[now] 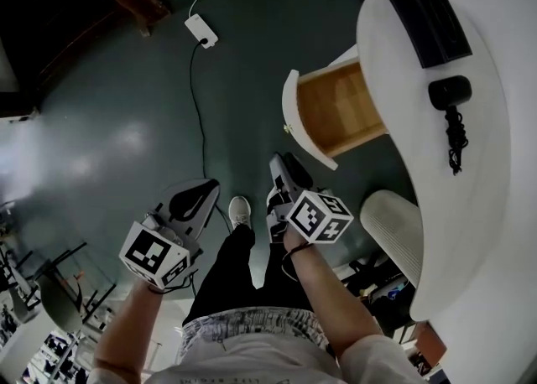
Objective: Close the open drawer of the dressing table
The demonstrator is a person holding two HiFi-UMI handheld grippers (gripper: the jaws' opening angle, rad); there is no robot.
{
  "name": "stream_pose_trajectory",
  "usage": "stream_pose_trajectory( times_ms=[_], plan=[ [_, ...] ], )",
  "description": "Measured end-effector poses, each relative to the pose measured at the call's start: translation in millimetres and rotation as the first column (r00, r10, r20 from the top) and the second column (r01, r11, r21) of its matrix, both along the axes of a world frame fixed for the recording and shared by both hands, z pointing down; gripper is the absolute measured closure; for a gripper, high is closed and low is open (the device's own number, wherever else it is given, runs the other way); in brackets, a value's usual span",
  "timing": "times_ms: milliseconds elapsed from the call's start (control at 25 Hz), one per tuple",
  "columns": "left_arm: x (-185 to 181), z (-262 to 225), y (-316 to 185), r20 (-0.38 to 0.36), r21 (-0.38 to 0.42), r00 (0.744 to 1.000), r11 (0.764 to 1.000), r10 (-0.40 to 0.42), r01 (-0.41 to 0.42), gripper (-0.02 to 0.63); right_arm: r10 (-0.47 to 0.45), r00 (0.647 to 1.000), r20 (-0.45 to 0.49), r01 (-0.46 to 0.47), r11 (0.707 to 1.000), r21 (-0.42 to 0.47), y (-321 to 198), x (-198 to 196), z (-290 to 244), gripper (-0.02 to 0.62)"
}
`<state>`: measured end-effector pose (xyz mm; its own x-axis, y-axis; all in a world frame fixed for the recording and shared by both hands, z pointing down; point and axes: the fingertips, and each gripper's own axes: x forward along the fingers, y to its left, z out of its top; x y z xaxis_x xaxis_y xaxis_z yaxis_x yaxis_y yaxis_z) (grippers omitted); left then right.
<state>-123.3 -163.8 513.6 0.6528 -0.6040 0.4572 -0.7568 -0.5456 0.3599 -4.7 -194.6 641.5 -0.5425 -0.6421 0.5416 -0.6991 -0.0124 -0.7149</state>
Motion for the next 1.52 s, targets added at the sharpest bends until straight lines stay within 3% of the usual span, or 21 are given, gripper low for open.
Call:
stream_pose_trajectory(
  times_ms=[280, 640, 1000, 1520],
  plan=[
    [5.0, 49.2, 4.3, 0.024, -0.076, 0.998, 0.996, 0.049, -0.047, 0.581, 0.147, 0.986, 0.08, -0.143, 0.988, -0.057, -15.7, 9.5, 56.3, 0.435],
    [8.8, 91.5, 6.8, 0.054, -0.118, 0.992, 0.987, 0.118, -0.111, 0.581, 0.318, 0.931, 0.178, -0.304, 0.947, -0.099, -32.0, 21.9, 110.8, 0.44],
    [9.0, 126.3, 9.0, 0.058, -0.137, 0.987, 0.98, 0.153, -0.144, 0.581, 0.371, 0.895, 0.249, -0.37, 0.928, -0.052, -49.6, 22.2, 121.4, 0.439],
    [2.1, 145.2, 11.1, 0.076, -0.143, 0.983, 0.977, 0.169, -0.157, 0.581, 0.433, 0.821, 0.372, -0.446, 0.893, -0.056, -57.0, 19.3, 122.7, 0.477]
  ],
)
